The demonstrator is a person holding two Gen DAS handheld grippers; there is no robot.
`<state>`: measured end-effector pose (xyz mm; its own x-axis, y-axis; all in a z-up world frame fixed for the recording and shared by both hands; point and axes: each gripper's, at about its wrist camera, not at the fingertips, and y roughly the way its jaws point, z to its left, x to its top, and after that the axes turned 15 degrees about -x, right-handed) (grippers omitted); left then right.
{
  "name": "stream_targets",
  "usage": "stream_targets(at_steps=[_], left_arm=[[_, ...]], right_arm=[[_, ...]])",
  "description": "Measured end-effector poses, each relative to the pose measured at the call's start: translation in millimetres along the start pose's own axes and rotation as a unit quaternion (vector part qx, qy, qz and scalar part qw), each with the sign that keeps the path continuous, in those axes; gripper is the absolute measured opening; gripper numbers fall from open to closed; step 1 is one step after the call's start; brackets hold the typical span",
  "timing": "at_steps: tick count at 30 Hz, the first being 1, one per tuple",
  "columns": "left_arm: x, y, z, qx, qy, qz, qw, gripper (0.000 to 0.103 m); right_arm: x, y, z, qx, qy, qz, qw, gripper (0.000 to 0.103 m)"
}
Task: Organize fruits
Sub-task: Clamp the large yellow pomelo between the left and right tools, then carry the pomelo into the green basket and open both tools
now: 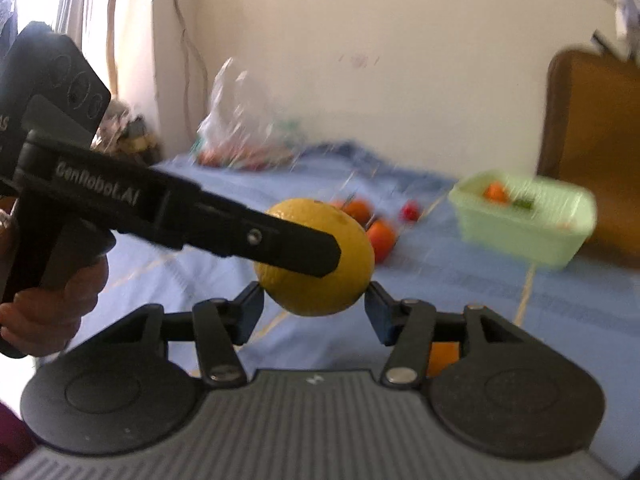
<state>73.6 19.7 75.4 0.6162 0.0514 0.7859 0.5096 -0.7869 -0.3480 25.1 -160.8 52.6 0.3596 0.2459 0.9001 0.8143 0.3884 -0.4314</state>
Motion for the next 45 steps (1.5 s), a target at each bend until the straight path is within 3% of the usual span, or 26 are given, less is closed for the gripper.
stream_targets(at_steps=[5,11,16,23,28,31,35,40,45], left_arm=[[56.3,60.7,3.7,0.001,0.032,-0.004,0.9995,0.067],[103.5,141.2,31.9,0.008,0.020,0.019,0.9996,0.067],[117.8,190.3,58.5,0.018,-0.010,0.040,0.9990,0.067],[117.9,222.6,79.2,0.033,-0.031,0.057,0.9974,0.068],[112.6,226.3,76.7,0.057,-0.020,0.060,0.9964,0.071],[113.6,219.7,68.0,0.083,-0.001,0.055,0.9951,0.076],[114.1,202.5,49.1,0.117,0.029,0.043,0.9918,0.076],[101.9,167.6,14.1,0.191,0.074,0.016,0.9786,0.076],[70.0,125.6,-14.8,0.234,0.103,-0.004,0.9667,0.076]], right_arm=[[31.0,20.5,-37.1,-0.065,-0.006,-0.032,0.997,0.058],[51.1,72.2,-100.7,-0.106,0.031,-0.017,0.994,0.058],[50.0,111.0,-139.0,-0.118,0.065,0.005,0.991,0.058],[44.7,147.3,-151.8,-0.140,0.080,0.028,0.986,0.059],[38.2,150.9,-151.6,-0.154,0.072,0.033,0.985,0.059],[40.2,143.0,-149.6,-0.170,0.072,0.007,0.983,0.071],[42.2,129.5,-147.2,-0.192,0.072,-0.010,0.979,0.071],[34.4,89.2,-133.1,-0.203,0.092,-0.024,0.975,0.072],[13.2,42.9,-107.6,-0.221,0.110,-0.042,0.968,0.072]])
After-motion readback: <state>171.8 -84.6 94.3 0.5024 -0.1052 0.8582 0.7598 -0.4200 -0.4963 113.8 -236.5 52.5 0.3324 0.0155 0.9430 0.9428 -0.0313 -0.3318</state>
